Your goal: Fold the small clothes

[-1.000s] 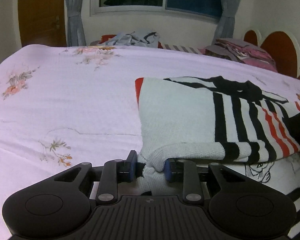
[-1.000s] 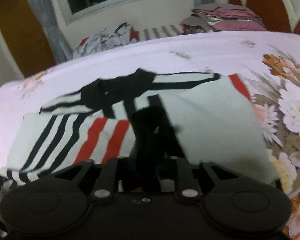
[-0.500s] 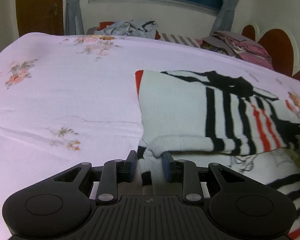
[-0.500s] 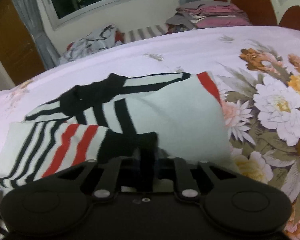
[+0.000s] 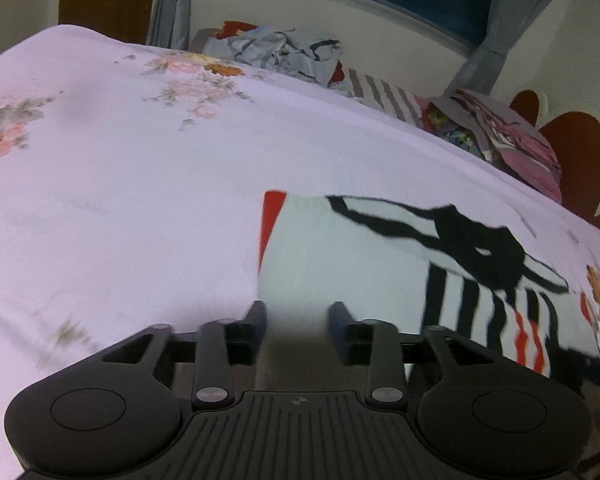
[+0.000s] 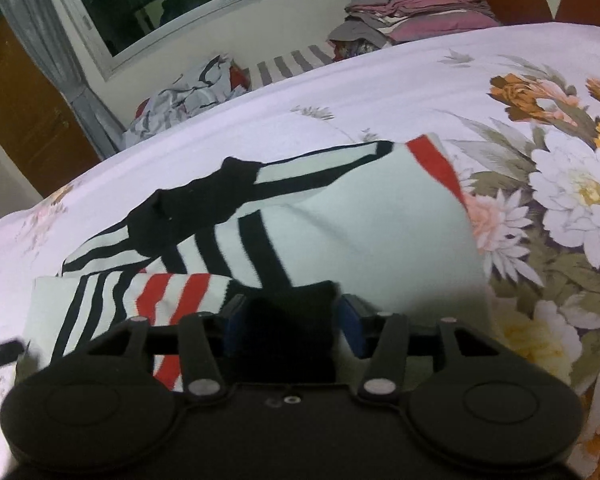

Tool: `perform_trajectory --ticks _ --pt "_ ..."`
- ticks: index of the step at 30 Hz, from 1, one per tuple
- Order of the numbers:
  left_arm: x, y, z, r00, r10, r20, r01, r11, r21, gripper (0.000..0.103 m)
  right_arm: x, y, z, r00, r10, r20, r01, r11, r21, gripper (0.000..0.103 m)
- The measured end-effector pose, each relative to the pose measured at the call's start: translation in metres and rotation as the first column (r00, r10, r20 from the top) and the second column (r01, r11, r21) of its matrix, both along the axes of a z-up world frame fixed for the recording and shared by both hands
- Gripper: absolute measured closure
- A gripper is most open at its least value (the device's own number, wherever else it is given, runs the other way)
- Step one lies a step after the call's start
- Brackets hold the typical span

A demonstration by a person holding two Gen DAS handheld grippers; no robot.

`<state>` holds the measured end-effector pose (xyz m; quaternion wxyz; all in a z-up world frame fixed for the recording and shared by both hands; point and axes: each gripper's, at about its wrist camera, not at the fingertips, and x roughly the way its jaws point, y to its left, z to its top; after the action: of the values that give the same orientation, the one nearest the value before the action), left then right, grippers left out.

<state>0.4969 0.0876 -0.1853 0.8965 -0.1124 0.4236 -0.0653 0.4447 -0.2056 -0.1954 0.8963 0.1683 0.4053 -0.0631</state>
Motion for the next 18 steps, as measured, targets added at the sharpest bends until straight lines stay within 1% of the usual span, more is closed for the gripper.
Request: perform_trajectory --ticks 1,2,4,5,6,8,10,12,14,15,17,18 --pt "0.008 -0.001 -0.004 1.0 0.011 -0.004 -0.011 1.0 0.001 0.055 0.002 0.002 -0.001 1.0 0.003 -0.005 -0.003 1.0 -0.02 0.066" --pt "0.017 -0.001 -0.009 1.0 0.026 -0.014 -0.026 1.0 -0.001 0.055 0.003 0.005 -0.002 1.0 0.009 -0.008 -0.01 0.999 -0.045 0.069" --pt "0.03 0.0 -0.018 0.999 0.048 -0.025 -0.048 0.999 -0.012 0.054 0.005 0.006 -0.002 1.0 0.01 -0.003 -0.01 0.998 -0.065 0.084" --pt "0.035 0.0 -0.021 0.998 0.059 -0.024 -0.06 0.998 -0.022 0.054 0.005 0.006 0.0 1.0 0.011 0.007 -0.01 0.998 -0.068 0.086" --pt "0.037 -0.001 -0.023 0.998 0.065 -0.013 -0.066 0.998 -0.024 0.054 0.004 0.007 0.002 1.0 0.016 0.02 -0.015 0.997 -0.075 0.096" --pt "0.041 -0.006 -0.025 0.998 0.06 0.002 -0.06 0.998 -0.018 0.055 0.005 0.013 0.007 0.998 0.046 0.047 -0.04 0.993 -0.113 0.098" --pt "0.042 -0.008 -0.025 0.998 0.063 0.013 -0.063 0.998 -0.017 0.078 0.006 0.018 0.012 0.995 0.071 0.074 -0.06 0.988 -0.146 0.098" --pt "0.039 -0.007 -0.023 0.996 0.08 0.044 -0.08 0.997 -0.004 0.091 0.006 0.022 0.017 0.991 0.084 0.101 -0.063 0.98 -0.191 0.098" --pt "0.035 -0.002 -0.024 0.993 0.098 0.073 -0.097 0.995 -0.011 0.093 0.006 0.019 0.016 0.992 0.072 0.105 -0.045 0.969 -0.244 0.098" --pt "0.035 -0.002 -0.026 0.991 0.101 0.085 -0.102 0.995 0.002 0.093 0.009 0.016 0.01 0.995 0.058 0.08 -0.036 0.968 -0.249 0.099" --pt "0.034 -0.001 -0.033 0.988 0.113 0.1 -0.115 0.993 0.015 0.093 0.016 0.009 -0.009 0.999 0.035 0.01 -0.032 0.974 -0.226 0.099" --pt "0.033 -0.002 -0.033 0.986 0.122 0.112 -0.124 0.992 0.018 0.093 0.015 0.01 -0.01 0.999 0.039 0.019 -0.033 0.972 -0.232 0.099"
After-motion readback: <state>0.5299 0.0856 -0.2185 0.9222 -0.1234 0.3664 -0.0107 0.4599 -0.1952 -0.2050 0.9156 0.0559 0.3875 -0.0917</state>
